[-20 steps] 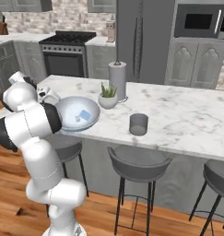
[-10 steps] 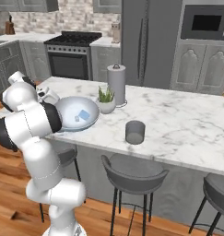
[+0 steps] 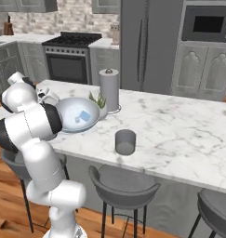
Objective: There are four ice cubes in the ice bowl. Place two ice cubes in each glass of water.
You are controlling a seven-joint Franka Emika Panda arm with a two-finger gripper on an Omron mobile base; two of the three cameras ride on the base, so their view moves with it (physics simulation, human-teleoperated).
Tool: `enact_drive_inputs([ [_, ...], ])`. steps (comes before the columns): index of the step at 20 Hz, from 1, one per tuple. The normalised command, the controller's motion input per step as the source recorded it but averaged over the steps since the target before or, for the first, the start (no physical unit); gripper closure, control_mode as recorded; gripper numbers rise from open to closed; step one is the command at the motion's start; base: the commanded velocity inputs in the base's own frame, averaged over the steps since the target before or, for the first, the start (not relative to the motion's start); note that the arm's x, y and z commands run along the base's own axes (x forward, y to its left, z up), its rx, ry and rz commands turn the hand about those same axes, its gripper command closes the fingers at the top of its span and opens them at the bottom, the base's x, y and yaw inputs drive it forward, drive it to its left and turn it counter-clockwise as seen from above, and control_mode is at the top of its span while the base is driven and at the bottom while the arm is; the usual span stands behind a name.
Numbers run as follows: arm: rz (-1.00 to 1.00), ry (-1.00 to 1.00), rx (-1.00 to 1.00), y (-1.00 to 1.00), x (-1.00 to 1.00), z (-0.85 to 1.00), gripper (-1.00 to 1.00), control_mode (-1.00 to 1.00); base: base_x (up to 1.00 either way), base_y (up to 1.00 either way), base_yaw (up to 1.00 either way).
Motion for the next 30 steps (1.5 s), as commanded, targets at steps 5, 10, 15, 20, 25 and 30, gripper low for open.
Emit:
enact_drive_inputs([
  [5,0.0,0.0,0.0,0.0,0.0,0.0,1.0,1.0,0.36,-0.42,0.03],
  [10,0.0,0.0,0.0,0.0,0.0,0.0,1.0,1.0,0.4,-0.2,0.0],
  [15,0.0,0.0,0.0,0.0,0.0,0.0,1.0,1.0,0.18,-0.05,0.0],
  [20,0.0,0.0,0.0,0.0,0.0,0.0,1.0,1.0,0.0,0.0,0.0],
  [25,0.0,0.0,0.0,0.0,0.0,0.0,1.0,1.0,0.0,0.0,0.0],
  [30,0.0,0.0,0.0,0.0,0.0,0.0,1.0,1.0,0.0,0.0,0.0],
])
